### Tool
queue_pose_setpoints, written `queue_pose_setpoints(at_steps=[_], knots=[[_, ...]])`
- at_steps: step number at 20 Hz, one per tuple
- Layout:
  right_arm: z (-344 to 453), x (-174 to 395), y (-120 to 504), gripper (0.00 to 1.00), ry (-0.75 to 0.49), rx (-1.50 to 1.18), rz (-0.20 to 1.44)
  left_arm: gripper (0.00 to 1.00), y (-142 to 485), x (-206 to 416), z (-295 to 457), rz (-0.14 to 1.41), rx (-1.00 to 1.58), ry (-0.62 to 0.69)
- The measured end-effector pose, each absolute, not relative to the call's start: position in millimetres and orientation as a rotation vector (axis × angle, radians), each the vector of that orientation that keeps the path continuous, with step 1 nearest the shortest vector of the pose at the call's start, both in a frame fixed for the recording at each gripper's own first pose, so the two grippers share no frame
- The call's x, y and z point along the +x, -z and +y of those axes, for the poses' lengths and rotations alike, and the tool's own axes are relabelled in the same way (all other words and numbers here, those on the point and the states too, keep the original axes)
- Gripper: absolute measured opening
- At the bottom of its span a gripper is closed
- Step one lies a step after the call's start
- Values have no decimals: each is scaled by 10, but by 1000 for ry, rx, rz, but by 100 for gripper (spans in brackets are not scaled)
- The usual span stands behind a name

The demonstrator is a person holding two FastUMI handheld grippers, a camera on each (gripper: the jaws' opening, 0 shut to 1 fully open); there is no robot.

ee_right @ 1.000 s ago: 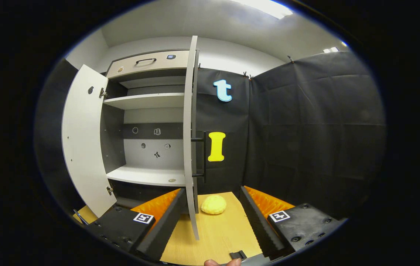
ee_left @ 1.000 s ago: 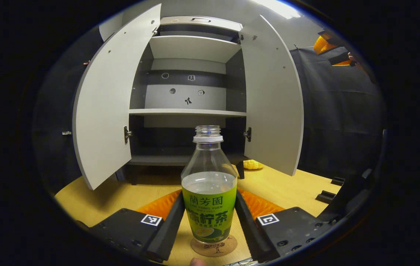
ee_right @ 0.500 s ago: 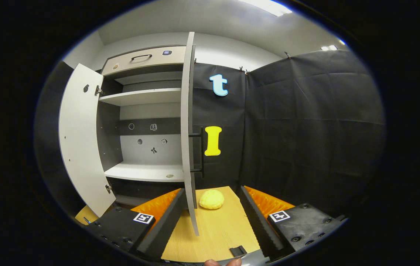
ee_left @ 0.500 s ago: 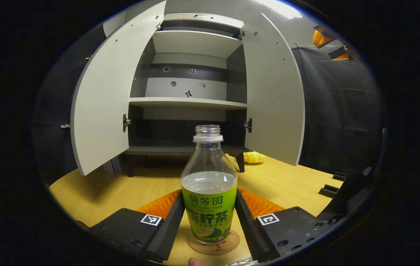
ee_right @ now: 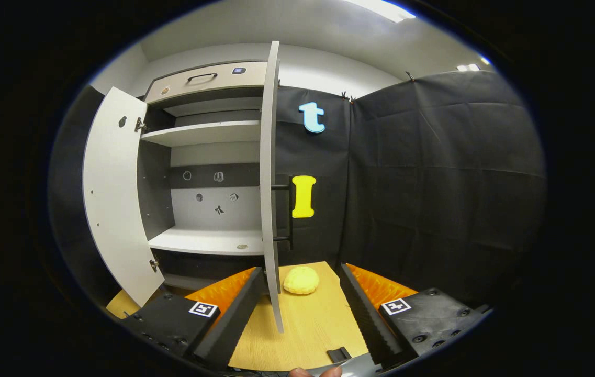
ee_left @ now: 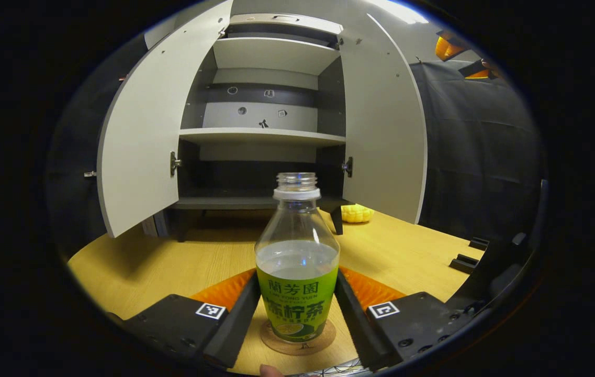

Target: Grasp the bottle in the cabinet with the left hand and place it on the coaster, then close the right door with the right hand and the left door with the left hand.

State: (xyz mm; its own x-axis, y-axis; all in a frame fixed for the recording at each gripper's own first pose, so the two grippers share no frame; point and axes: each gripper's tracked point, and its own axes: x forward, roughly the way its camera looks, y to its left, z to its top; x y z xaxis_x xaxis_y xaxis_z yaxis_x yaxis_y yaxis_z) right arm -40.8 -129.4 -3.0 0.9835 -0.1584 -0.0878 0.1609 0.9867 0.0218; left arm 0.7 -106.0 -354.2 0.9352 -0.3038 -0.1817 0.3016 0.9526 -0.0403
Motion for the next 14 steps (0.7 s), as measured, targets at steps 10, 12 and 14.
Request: queue_pose_setpoints(at_steps=[10, 12, 14], knots=[[-1327, -366, 161, 97, 161, 48, 103, 94, 3628, -272, -1046, 264, -28, 308], [-1328, -336, 221, 97, 157, 47, 111, 95, 3636, -390, -1008, 280, -30, 295], [-1328, -282, 264, 97, 147, 45, 113, 95, 3581, -500, -972, 289, -20, 290]])
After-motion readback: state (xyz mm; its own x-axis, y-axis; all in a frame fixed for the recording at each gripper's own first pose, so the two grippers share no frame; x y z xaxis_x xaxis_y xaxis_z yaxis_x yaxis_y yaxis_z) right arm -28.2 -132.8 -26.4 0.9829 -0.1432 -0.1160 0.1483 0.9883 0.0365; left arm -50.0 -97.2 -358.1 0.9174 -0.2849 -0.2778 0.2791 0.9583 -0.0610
